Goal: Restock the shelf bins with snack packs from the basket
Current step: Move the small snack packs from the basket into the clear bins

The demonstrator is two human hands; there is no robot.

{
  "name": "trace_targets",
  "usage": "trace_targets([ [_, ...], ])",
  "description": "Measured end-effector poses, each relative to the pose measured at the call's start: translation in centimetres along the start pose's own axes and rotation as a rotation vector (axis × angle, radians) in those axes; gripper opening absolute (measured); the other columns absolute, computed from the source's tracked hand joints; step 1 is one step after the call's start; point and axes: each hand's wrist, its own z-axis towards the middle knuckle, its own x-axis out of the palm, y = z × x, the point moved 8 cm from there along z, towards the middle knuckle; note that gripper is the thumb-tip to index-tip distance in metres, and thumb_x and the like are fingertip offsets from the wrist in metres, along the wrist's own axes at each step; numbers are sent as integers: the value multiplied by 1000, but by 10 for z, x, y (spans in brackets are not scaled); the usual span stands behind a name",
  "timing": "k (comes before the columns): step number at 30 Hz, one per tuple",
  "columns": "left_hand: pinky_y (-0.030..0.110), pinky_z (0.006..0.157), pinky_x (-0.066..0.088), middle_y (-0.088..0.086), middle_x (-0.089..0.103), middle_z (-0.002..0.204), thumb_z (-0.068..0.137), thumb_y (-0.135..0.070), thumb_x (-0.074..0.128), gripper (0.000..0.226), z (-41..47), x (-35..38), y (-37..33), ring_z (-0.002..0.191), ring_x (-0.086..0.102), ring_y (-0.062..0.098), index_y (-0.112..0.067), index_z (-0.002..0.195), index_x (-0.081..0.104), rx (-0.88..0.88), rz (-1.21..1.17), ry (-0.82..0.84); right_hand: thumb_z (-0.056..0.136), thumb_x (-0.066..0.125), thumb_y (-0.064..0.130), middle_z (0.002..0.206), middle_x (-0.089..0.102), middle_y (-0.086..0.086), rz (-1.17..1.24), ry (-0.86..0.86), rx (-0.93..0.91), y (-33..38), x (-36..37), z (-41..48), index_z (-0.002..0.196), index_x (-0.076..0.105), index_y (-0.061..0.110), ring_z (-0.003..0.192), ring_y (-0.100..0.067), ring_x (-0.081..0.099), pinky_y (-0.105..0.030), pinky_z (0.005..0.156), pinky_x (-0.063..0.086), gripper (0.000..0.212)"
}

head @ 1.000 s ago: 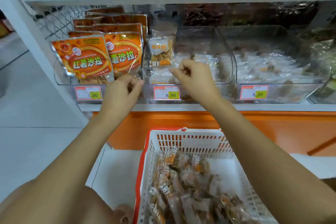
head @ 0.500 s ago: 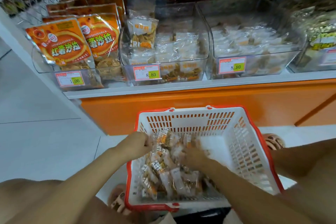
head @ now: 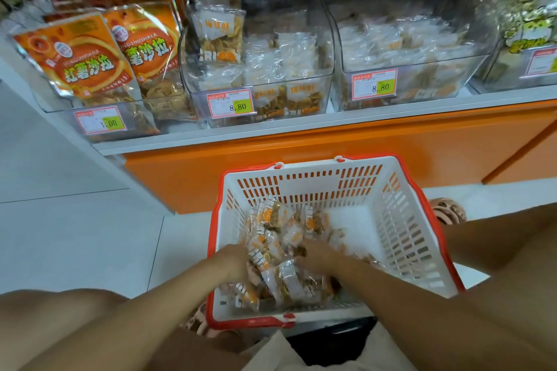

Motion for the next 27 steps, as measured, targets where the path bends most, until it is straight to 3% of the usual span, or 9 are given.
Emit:
trace_targets([
  [4,17,44,49,21,58,119,89,-12,65,47,-9,-13,0,63,67,19,5,128,44,14,-38,56,95,50,26,83,58,-4,48,29,61,1,-6,1,79,56,16,85,-25,61,-26,73,45,20],
  [7,15,41,41,11,60,78,86,-17,69,16,-18,-47,2,44,56,7,-6,81,58,79,-92,-12,95,50,36,121,61,-8,176,-96,35,22,-39,-6,121,57,9,104,-23,60,-27,83,48,37],
  [9,16,49,45,4,56,66,84,-25,72,26,-28,-74,1,51,57,8,-12,67,58,185,-156,-101,92,51,51,127,60,-6,351,-159,-66,51,-66,-18,128,54,14,107,-20,60,-32,90,49,52],
  [12,18,63,53,1,68,88,82,-27,74,16,-57,-107,-9,81,65,11,-13,88,68,386,-465,-212,90,50,57,108,65,4,618,-94,-263,99,-99,-41,114,64,22,99,-13,61,-34,93,48,45],
  [15,15,61,51,-2,70,85,83,-25,72,22,-85,-130,-17,74,65,3,-7,95,68,502,-730,-331,96,47,46,62,47,3,678,-280,-410,126,-139,-61,68,53,10,59,-11,48,-25,66,42,46],
  [17,16,61,52,-2,73,82,82,-25,70,19,-98,-136,-21,72,69,8,-10,93,69,544,-839,-320,98,44,42,55,31,0,664,-436,-419,132,-162,-71,61,38,12,50,-11,32,-24,54,30,49],
  [19,16,59,52,0,73,72,81,-17,71,5,-107,-135,-27,67,69,12,-14,85,70,577,-860,-258,98,43,42,53,34,1,715,-479,-392,131,-178,-74,60,39,15,47,-10,34,-21,50,30,48],
  [24,19,58,53,4,70,64,66,-15,78,14,-126,-157,-31,60,66,12,-13,77,69,690,-846,-278,96,47,44,78,66,-12,1036,-146,-280,139,-188,-64,86,68,4,66,-19,61,-27,62,47,46],
  [27,20,58,53,8,69,65,63,-17,78,26,-136,-178,-25,58,63,13,-6,86,71,712,-869,-363,87,54,52,96,67,-15,1200,-22,-296,156,-197,-64,108,67,0,78,-21,63,-25,67,50,57],
])
